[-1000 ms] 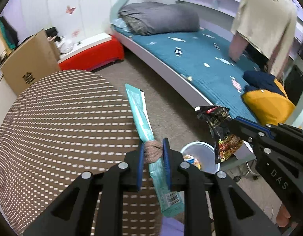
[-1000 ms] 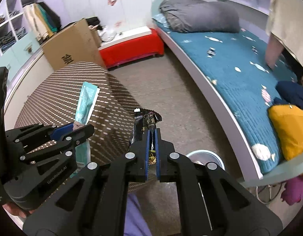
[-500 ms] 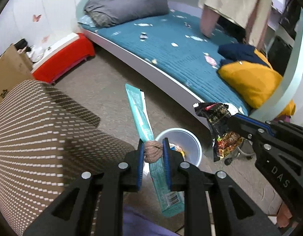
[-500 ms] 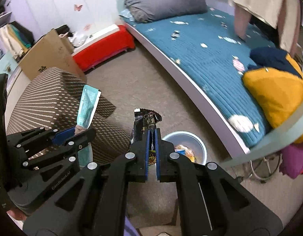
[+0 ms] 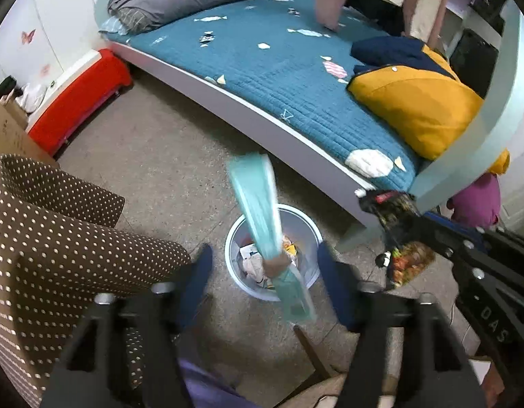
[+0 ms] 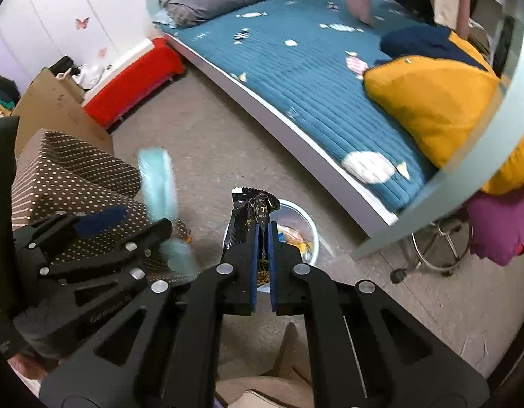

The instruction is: Collect trash

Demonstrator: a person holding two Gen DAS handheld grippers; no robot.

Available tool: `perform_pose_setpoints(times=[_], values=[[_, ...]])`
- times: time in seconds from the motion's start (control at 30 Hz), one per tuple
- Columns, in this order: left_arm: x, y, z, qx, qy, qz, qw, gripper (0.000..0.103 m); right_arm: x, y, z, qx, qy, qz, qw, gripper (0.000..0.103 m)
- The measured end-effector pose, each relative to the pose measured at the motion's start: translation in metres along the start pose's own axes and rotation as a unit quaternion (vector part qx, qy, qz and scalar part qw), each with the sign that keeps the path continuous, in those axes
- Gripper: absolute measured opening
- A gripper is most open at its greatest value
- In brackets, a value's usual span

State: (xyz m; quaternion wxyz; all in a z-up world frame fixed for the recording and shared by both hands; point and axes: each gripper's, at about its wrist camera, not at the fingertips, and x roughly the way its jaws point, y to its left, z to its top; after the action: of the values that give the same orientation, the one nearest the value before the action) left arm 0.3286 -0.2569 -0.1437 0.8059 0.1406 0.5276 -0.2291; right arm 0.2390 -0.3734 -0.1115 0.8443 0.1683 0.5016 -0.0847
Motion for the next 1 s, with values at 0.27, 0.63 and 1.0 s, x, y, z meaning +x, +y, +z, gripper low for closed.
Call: perform_pose_setpoints(times=[0.27, 0.63, 1.0], values=[[0.004, 0.031, -0.009, -0.026, 0.009, 0.034, 0.999, 0.064, 0.024, 0.011, -0.006, -0.004, 0.027, 0.008, 1.0, 0.006], [-0.013, 0.073, -0.021, -0.06, 0.002, 0.061, 0.9963, 0.064, 0.022, 0.035, 0.005, -0.003, -0.026, 0.019, 0.999, 0.067], [-0.027, 0.063, -0.048, -0.07, -0.009, 0.052, 0.9962, 0.064, 0.006, 0.038, -0.029, -0.005, -0.024, 0.03, 0.999, 0.067]])
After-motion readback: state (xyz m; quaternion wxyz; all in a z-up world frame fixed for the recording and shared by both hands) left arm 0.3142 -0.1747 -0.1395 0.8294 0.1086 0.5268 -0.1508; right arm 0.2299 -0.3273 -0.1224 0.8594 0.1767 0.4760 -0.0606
